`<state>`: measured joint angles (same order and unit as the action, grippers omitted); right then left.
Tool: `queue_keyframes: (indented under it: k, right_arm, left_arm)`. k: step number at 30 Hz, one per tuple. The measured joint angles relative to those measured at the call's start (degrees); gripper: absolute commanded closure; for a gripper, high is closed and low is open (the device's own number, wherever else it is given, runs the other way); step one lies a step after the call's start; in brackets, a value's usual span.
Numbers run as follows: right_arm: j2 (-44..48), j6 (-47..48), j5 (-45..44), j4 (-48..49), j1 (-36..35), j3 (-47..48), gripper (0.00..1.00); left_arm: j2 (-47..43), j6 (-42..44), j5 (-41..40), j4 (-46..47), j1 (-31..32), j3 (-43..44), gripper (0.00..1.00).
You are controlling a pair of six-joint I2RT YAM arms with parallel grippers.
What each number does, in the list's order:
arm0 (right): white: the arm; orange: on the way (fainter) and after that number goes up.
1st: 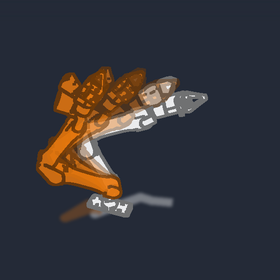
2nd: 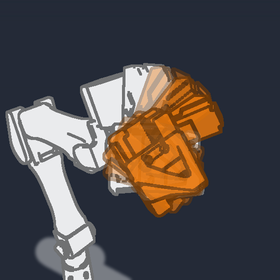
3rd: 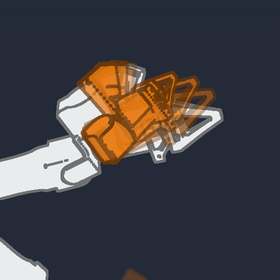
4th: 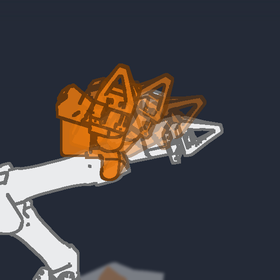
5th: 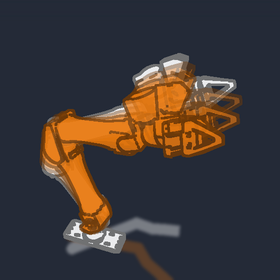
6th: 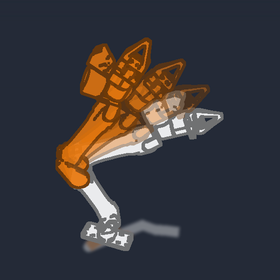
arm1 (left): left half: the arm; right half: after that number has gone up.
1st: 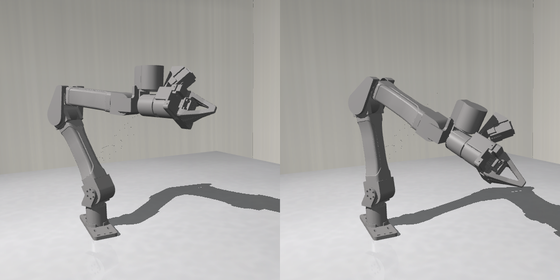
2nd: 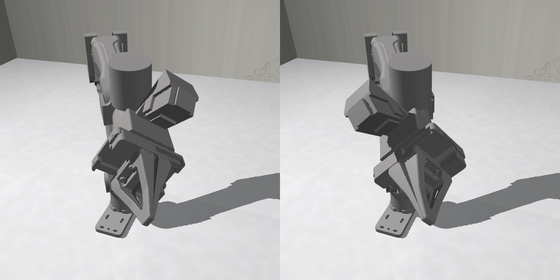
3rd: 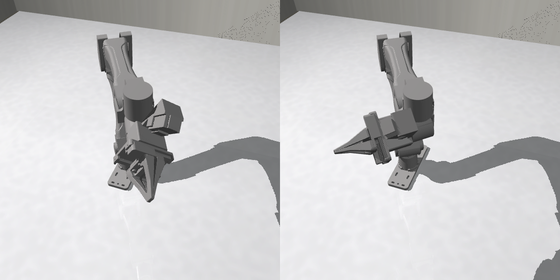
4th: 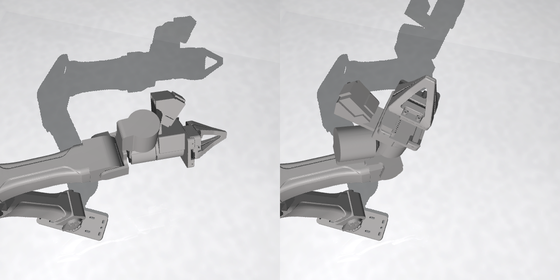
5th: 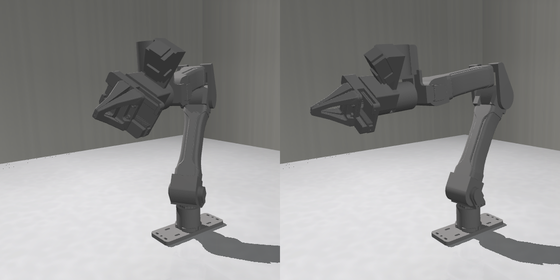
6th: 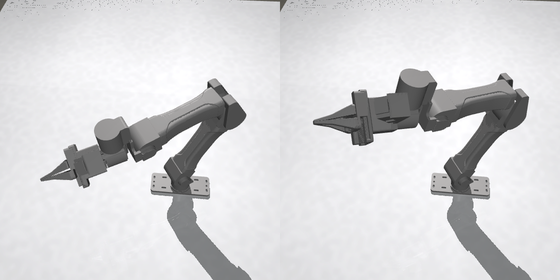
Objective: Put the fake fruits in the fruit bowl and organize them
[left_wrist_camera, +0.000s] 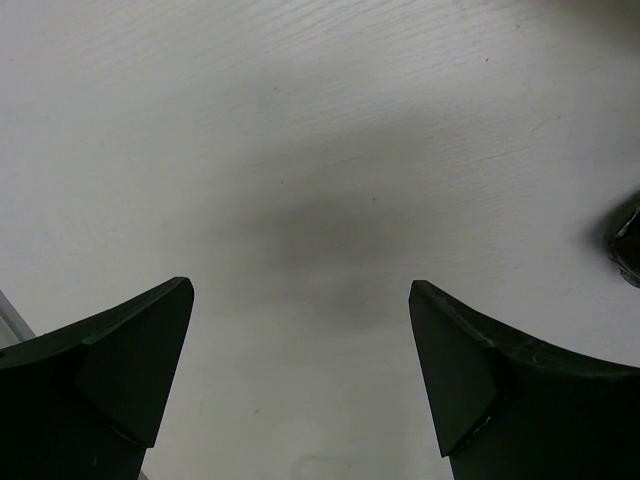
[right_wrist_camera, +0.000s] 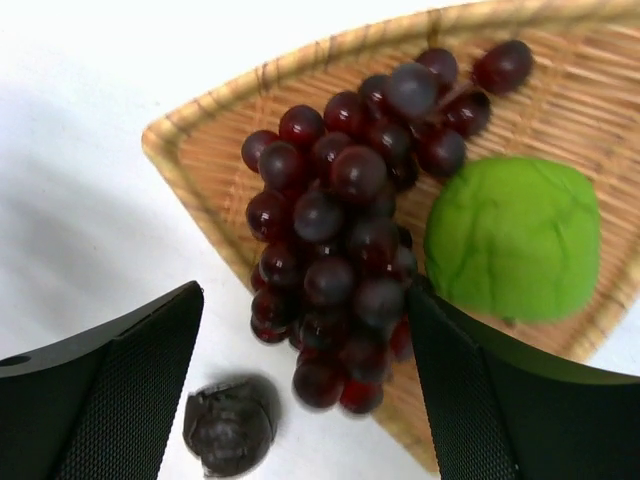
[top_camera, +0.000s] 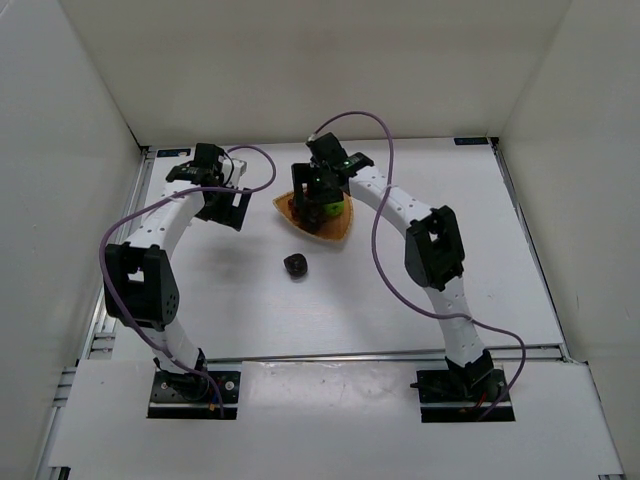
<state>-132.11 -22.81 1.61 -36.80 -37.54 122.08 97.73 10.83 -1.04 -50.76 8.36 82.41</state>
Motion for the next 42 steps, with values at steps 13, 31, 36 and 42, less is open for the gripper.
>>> queue_keyframes:
  k: [13, 31, 36, 42]
  right_arm:
    - [23.5, 6.2, -5.0, -0.4, -13.9, -22.3, 0.03]
    - [7.1, 3.5, -7.6, -2.3, -16.0, -21.5, 0.57]
    - [7.3, 2.4, -9.2, -1.9, -16.0, -21.6, 0.72]
    - [13.7, 2.2, -11.0, -0.5, -16.0, -26.6, 0.78]
  left_arm:
    - [-3.5, 0.9, -2.5, 0.9, -1.1, -6.5, 0.0]
    - [-28.2, 6.4, -2.3, -0.2, -16.9, -31.1, 0.0]
    - [-33.3, 6.8, 3.5, -0.1, -16.9, -31.1, 0.0]
    - [-33.7, 7.3, 6.8, 0.0, -16.0, -31.1, 0.0]
